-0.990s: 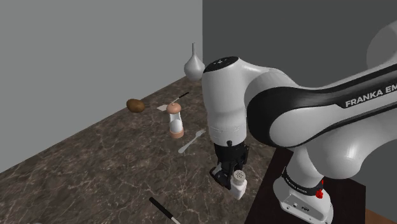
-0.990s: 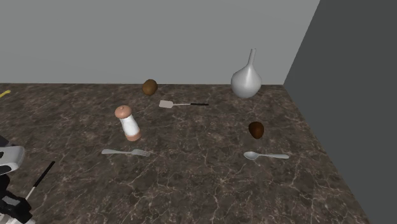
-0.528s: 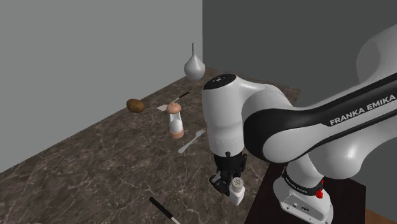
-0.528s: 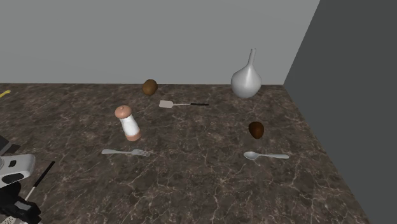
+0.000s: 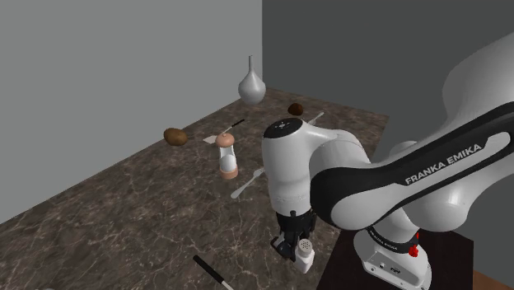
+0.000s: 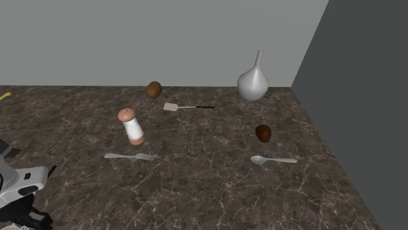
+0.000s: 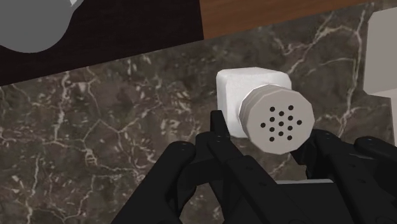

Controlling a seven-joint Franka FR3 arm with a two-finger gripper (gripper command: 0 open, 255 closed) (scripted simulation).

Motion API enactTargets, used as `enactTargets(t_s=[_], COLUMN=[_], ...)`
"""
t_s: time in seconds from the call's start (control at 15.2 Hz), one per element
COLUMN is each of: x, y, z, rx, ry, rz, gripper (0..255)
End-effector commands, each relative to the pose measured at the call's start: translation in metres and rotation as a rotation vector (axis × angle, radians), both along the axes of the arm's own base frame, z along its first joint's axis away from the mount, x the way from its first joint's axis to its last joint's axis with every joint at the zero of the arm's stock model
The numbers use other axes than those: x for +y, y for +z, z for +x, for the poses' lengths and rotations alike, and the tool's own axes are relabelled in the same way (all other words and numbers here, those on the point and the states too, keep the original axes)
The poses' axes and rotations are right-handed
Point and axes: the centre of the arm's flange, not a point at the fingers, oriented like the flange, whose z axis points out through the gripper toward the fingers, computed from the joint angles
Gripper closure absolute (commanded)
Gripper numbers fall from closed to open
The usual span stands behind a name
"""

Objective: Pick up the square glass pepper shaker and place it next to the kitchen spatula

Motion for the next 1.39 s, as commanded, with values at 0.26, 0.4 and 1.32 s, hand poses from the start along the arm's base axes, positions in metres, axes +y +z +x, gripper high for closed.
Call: enactTargets(t_s=[0.26, 0.4, 1.32], x=[0.0, 0.0, 0.001], y=[-0.008, -0.008, 0.041], z=[0.0, 0.0, 0.01], rx=[-0.001, -0.001, -0.001], ry=[0.0, 0.0, 0.0], rz=[0.0, 0.0, 0.0], gripper=[255, 255, 0])
